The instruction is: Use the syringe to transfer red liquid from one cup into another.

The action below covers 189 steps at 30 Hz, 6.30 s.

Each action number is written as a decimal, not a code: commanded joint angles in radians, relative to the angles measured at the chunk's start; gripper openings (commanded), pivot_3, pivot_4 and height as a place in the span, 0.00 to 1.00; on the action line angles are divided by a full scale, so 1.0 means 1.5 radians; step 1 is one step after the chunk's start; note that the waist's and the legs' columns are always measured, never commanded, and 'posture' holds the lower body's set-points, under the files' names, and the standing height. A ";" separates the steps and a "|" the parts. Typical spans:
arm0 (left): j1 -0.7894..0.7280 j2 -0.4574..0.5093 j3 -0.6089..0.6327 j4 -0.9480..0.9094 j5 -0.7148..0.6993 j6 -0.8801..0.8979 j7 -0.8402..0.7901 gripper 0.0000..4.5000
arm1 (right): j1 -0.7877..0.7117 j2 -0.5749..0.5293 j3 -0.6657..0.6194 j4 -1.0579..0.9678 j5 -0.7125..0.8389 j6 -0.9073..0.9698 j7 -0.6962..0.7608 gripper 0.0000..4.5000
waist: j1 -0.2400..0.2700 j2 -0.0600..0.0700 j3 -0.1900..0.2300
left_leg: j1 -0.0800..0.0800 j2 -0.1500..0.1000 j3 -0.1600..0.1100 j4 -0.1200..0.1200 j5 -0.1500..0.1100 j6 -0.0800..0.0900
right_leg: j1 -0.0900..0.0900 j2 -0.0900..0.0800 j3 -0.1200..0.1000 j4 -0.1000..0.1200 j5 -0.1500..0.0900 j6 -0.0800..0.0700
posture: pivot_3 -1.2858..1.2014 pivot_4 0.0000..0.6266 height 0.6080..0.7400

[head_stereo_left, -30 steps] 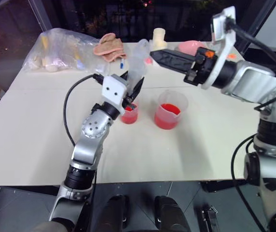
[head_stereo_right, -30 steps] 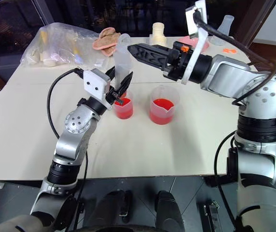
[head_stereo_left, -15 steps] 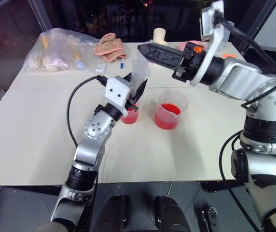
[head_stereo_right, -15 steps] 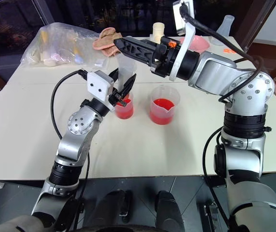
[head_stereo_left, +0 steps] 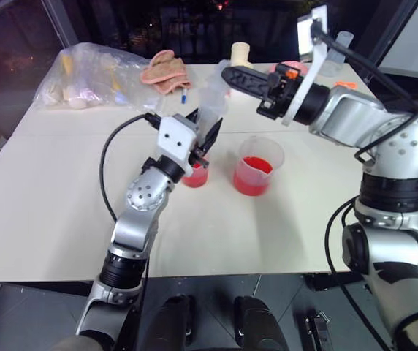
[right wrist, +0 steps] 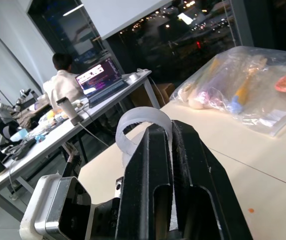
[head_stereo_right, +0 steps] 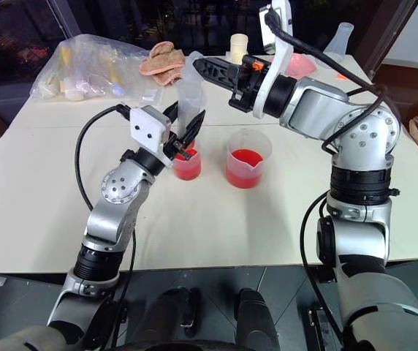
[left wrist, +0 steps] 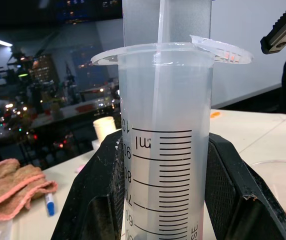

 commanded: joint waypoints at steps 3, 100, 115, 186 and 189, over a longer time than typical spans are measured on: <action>-0.005 -0.003 0.000 -0.023 -0.004 0.002 0.001 0.36 | -0.021 0.031 -0.003 -0.038 0.031 0.023 0.021 0.00 | 0.001 0.000 0.000 | 0.000 0.000 0.000 0.000 0.000 0.000 | 0.000 0.000 0.000 0.000 0.000 0.000 | 0.52 0.24 1.00; -0.410 0.023 0.271 0.060 -0.243 0.688 0.165 0.36 | 0.107 -0.304 0.160 -0.189 -0.287 -0.031 0.496 0.99 | 0.001 0.000 0.001 | -0.001 0.000 0.000 0.001 0.000 0.000 | 0.000 0.002 -0.002 0.000 0.000 0.001 | 0.52 0.24 1.00; -0.659 0.177 0.196 0.428 -0.108 0.979 0.287 0.36 | 0.050 -0.279 0.214 -0.097 -0.432 -0.126 0.618 0.99 | 0.000 -0.002 0.002 | -0.001 0.000 -0.001 -0.001 0.004 -0.007 | -0.003 0.003 -0.002 0.002 0.001 0.002 | 0.52 0.24 1.00; -0.068 0.239 0.313 -0.248 -0.582 0.949 0.459 1.00 | 0.188 -0.311 0.123 -0.195 -0.435 -0.121 0.656 1.00 | 0.002 -0.002 0.002 | -0.005 -0.002 -0.001 0.003 0.005 -0.009 | -0.009 -0.001 0.000 0.011 0.001 0.002 | 0.52 0.24 1.00; -0.046 0.251 0.297 -0.289 -0.538 0.900 0.437 1.00 | 0.195 -0.311 0.122 -0.202 -0.434 -0.121 0.653 1.00 | 0.002 -0.002 0.002 | -0.005 -0.002 -0.001 0.004 0.005 -0.009 | -0.008 -0.001 0.000 0.011 0.001 0.002 | 0.52 0.24 1.00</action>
